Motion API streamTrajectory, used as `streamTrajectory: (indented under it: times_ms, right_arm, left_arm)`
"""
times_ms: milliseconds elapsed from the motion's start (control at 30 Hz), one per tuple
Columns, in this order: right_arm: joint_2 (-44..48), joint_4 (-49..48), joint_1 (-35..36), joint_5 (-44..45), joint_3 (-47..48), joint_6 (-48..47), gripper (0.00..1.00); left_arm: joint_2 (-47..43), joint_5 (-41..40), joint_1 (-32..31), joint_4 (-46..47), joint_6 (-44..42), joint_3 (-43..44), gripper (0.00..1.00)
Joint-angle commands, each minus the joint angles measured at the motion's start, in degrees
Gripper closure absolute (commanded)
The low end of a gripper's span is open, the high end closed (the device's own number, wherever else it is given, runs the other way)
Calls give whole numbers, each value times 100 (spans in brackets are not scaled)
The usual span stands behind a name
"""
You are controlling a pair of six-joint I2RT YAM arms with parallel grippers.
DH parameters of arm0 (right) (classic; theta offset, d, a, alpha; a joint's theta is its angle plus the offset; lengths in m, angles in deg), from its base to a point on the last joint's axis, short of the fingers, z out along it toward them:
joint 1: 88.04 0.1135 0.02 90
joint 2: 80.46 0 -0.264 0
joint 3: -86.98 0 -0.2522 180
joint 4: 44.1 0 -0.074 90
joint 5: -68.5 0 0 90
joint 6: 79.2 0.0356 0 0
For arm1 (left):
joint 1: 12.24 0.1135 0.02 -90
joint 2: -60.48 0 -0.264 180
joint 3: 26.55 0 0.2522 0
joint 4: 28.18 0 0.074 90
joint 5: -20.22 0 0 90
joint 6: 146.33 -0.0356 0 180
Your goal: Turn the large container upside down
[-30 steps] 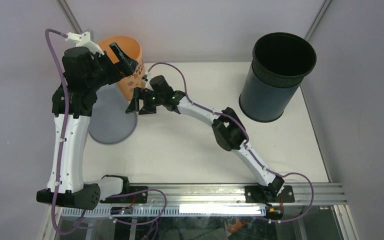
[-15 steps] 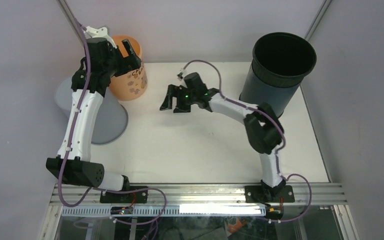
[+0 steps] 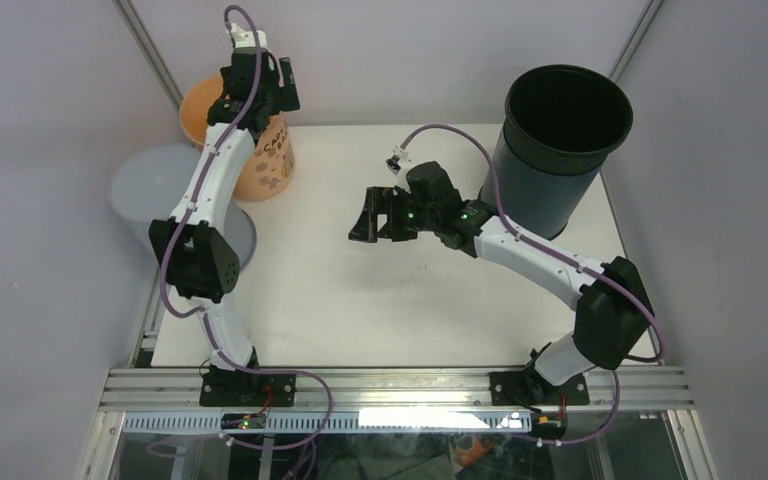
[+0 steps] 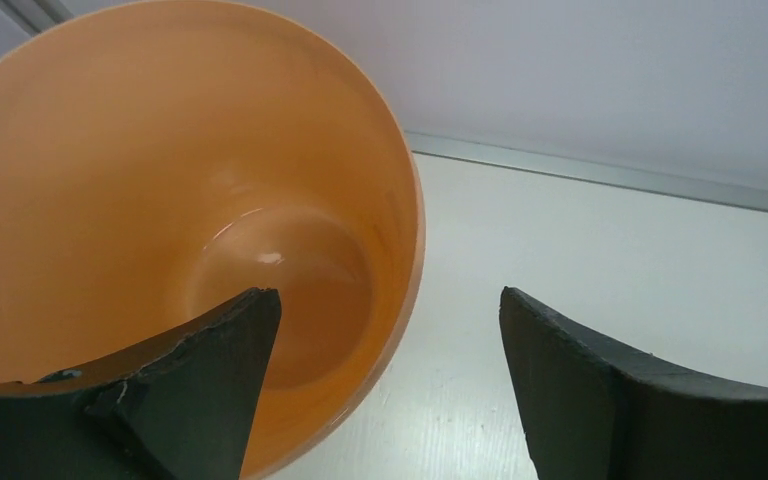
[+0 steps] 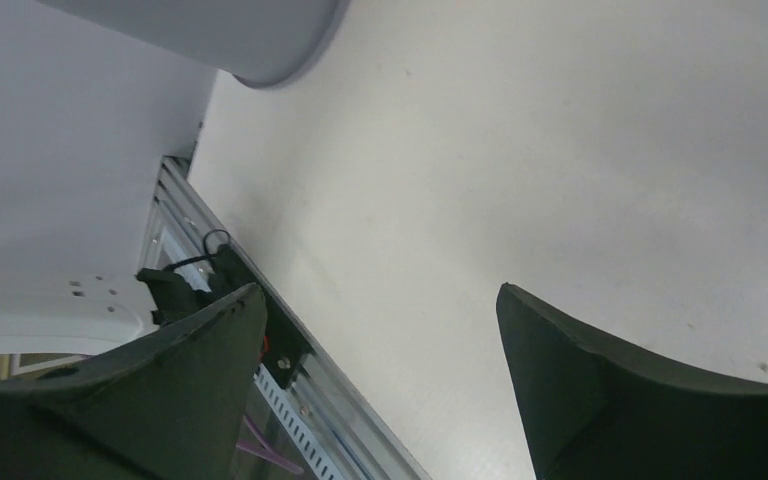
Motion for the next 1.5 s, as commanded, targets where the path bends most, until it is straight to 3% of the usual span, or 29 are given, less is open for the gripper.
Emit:
streamTrajectory:
  times_ms: [0, 267, 433, 567, 800, 867, 1133, 1333, 1467]
  right_arm:
    - [357, 239, -25, 404, -133, -205, 11]
    - [369, 260, -23, 418, -135, -106, 11]
    - [392, 296, -24, 443, -148, -100, 11]
    - [453, 303, -25, 487, -191, -100, 11]
    - [524, 355, -26, 532, -241, -100, 11]
    - [552, 362, -26, 558, -253, -100, 11]
    - [703, 777, -120, 1166, -41, -315, 11]
    - [1195, 1309, -342, 1855, 281, -622, 10]
    - [1783, 1425, -467, 2257, 386, -858, 10]
  left_arm:
    - [409, -633, -260, 363, -598, 514, 19]
    - [832, -798, -371, 235, -664, 588, 43]
    - [989, -762, -376, 130, -699, 667, 67]
    - [1133, -823, -372, 41, -785, 692, 61]
    - [1265, -685, -371, -219, -594, 842, 97]
    - [1220, -541, -378, -292, -495, 904, 100]
    - [606, 1338, -845, -329, 13, 1340, 100]
    - [463, 3645, -904, -120, 1400, 1657, 100]
    - [279, 4498, -903, 431, 2304, 1284, 100]
